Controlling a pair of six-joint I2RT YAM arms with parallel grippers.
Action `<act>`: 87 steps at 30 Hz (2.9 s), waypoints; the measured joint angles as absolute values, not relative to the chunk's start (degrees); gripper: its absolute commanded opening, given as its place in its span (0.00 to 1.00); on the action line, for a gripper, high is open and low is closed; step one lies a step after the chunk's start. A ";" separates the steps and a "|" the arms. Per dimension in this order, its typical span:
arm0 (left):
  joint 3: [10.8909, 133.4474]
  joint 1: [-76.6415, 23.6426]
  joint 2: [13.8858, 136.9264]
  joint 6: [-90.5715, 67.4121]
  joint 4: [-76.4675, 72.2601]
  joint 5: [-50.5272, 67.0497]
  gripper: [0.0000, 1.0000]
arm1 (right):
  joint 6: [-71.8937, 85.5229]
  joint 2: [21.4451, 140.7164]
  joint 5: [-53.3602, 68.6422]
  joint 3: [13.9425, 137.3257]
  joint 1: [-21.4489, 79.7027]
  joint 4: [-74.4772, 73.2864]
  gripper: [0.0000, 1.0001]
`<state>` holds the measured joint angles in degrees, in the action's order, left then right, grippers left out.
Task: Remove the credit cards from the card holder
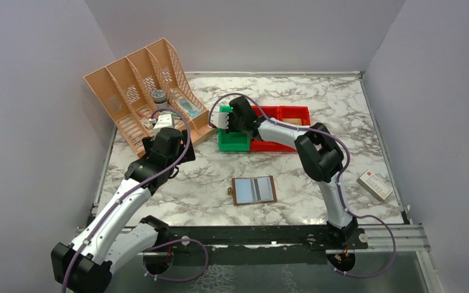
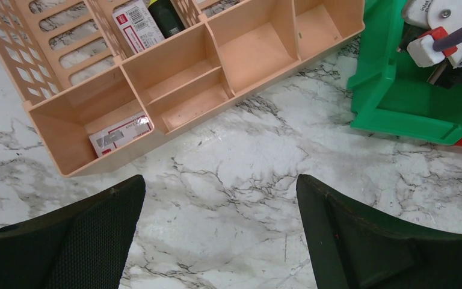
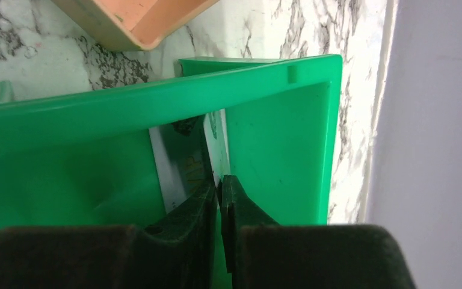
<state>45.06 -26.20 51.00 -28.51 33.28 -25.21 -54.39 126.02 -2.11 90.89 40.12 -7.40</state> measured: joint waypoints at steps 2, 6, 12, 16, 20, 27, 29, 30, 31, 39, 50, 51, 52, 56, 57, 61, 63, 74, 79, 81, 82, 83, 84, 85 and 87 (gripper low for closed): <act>45.08 -26.20 50.68 -28.51 33.34 -25.32 0.99 | -55.46 126.32 -2.28 90.89 40.14 -7.25 0.17; 45.06 -26.20 50.54 -28.51 33.58 -25.39 0.99 | -56.23 126.45 -2.17 90.87 40.12 -7.60 0.21; 45.08 -26.20 50.57 -28.51 33.71 -25.39 0.99 | -56.12 126.45 -1.67 90.87 40.05 -8.12 0.22; 45.06 -26.20 50.57 -28.51 33.80 -25.39 0.99 | -55.86 126.45 -1.23 90.87 40.03 -9.69 0.24; 45.06 -26.20 50.59 -28.51 33.98 -25.39 0.99 | -55.75 126.43 -1.06 90.87 40.01 -11.11 0.34; 45.06 -26.20 50.83 -28.51 34.00 -25.39 0.99 | -54.22 125.45 0.10 90.80 39.75 -12.12 0.36; 45.08 -26.20 50.83 -28.49 34.00 -25.39 0.99 | -53.39 124.64 0.16 90.41 39.64 -11.64 0.36; 45.06 -26.20 50.83 -28.51 33.98 -25.39 0.99 | -52.75 124.11 0.23 90.08 39.64 -11.20 0.36; 45.06 -26.20 50.83 -28.51 34.00 -25.39 0.99 | -52.10 123.48 0.43 89.67 39.64 -10.63 0.36; 45.06 -26.20 50.96 -28.49 33.98 -25.32 0.99 | -43.09 111.00 3.55 80.93 39.64 -2.39 0.36; 45.08 -26.20 51.57 -27.20 33.85 -21.02 0.99 | -4.49 79.85 -1.43 56.69 39.64 6.15 0.46; 45.08 -26.17 51.55 -27.00 33.69 -20.16 0.99 | -0.40 76.95 -1.98 54.37 39.64 5.65 0.46; 45.06 -26.09 51.53 -26.85 33.43 -19.16 0.99 | 3.03 74.61 -2.26 52.51 39.64 4.80 0.46; 43.64 -25.71 50.00 -26.72 30.50 -10.28 0.99 | 15.22 67.57 -1.78 45.41 39.53 -0.64 0.46; 43.18 -25.61 49.50 -27.33 29.85 -7.29 0.99 | 17.43 66.11 -1.19 43.53 39.53 -1.78 0.46; 41.36 -25.61 48.49 -31.42 26.22 5.02 0.97 | 25.23 58.54 1.58 35.31 39.51 -6.09 0.47; 40.14 -25.63 47.83 -34.06 23.97 9.82 0.97 | 28.88 54.41 2.55 31.24 39.51 -6.76 0.48; 35.73 -25.63 44.95 -40.80 14.61 20.18 0.92 | 36.53 56.47 6.79 24.91 39.51 -3.03 0.49; 34.50 -27.33 49.67 -41.74 11.14 20.10 0.91 | 37.08 62.24 8.32 25.96 39.53 -2.39 0.49; 33.39 -28.97 51.55 -42.65 7.68 20.14 0.91 | 37.26 62.81 8.40 26.94 39.51 -3.07 0.48; 32.80 -29.56 52.14 -43.20 5.80 20.14 0.91 | 37.28 62.52 8.40 27.27 39.51 -3.31 0.48; 32.01 -30.22 53.04 -43.92 3.33 20.16 0.91 | 37.36 61.91 8.38 27.35 39.51 -3.36 0.48; 31.46 -30.81 54.17 -44.49 0.99 20.18 0.91 | 37.60 60.90 8.34 27.20 39.51 -3.40 0.49; 31.31 -31.29 55.22 -45.10 -0.64 20.21 0.91 | 37.93 59.24 8.21 26.52 39.51 -3.14 0.49; 31.51 -32.95 58.13 -45.87 -3.99 19.92 0.90 | 38.26 56.10 7.99 24.71 39.51 -2.37 0.49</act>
